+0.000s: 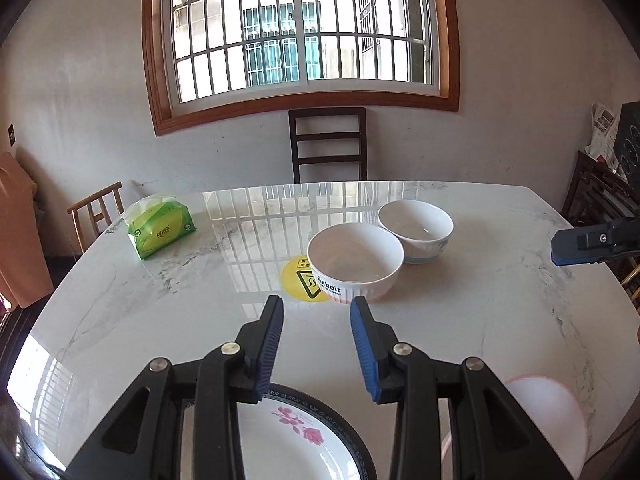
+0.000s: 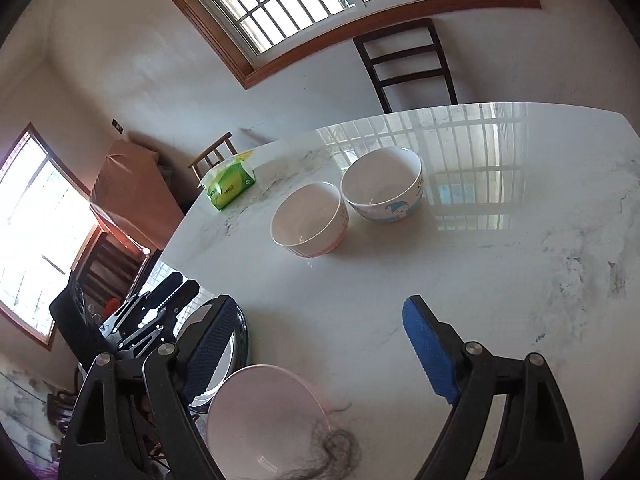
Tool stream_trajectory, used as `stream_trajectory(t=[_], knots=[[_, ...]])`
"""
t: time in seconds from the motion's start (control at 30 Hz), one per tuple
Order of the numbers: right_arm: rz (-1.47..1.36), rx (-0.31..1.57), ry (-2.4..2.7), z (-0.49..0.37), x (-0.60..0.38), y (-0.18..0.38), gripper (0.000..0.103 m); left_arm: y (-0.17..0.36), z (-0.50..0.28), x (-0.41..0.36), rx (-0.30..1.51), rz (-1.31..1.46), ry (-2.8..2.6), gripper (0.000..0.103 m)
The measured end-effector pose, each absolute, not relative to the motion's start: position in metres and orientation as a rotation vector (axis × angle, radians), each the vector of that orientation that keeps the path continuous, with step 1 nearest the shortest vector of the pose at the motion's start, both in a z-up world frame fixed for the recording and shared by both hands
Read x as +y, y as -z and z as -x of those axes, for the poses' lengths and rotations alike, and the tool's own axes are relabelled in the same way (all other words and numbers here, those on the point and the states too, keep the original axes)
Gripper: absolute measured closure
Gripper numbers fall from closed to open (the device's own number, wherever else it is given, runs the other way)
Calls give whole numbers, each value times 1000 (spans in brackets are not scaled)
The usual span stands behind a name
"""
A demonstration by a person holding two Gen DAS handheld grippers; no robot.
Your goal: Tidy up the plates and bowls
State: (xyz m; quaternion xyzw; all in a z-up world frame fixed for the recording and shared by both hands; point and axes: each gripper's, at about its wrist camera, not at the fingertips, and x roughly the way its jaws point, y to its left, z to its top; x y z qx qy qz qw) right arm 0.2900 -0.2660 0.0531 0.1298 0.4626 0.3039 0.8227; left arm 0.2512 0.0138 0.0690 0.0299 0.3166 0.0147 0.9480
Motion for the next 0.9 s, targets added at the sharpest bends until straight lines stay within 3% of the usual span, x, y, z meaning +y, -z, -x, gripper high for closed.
stream_trajectory(t=[0.1,0.2,0.83,0.9], knots=[[-268,1034,-648,-309,-250,-44,43,-67,-265,18,647,-80,-46,67],[-277,1073,-650,-328,-236,-35,49,-65,-281,23,662,-83,-50,67],[-366,1244,-508,-413,-187,19,51,-14,-401,61,990,190,112,67],[-369,1259,-491,-418,-183,25,54,-9,-409,61,1013,183,106,67]])
